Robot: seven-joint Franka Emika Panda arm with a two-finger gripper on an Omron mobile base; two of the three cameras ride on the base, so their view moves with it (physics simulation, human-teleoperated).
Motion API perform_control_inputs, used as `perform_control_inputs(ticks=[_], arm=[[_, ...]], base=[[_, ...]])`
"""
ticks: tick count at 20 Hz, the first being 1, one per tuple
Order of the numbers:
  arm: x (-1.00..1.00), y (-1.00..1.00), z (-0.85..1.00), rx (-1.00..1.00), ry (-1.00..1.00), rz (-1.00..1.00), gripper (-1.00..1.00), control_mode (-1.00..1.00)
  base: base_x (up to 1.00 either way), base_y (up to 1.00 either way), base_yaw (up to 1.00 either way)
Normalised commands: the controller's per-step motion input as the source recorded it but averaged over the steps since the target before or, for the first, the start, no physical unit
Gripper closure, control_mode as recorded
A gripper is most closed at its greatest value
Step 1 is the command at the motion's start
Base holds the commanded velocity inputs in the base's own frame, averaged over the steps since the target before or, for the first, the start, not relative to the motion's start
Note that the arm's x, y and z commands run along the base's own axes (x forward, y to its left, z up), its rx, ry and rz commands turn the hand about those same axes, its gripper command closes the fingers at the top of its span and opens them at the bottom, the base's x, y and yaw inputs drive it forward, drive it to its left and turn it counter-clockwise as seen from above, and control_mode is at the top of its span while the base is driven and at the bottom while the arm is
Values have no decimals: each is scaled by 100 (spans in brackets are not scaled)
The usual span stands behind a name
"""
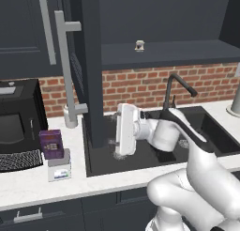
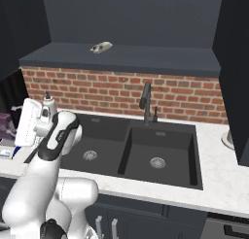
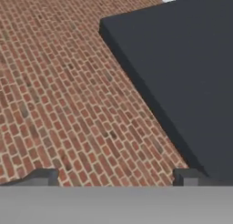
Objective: Pick the cereal and place it on the digital scale for weighing, and close the cabinet.
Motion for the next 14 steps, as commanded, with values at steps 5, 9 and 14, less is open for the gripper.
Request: perform_control_inputs(ticks=[5, 9, 14], arm=[[-34, -48, 24, 0, -14, -10, -100, -100], [-28, -30, 9, 0, -14, -14, -100, -100], [-42, -40, 0, 0, -14, -12, -100, -100]], base=[[0, 0, 0], [0, 0, 0], [0, 0, 0]])
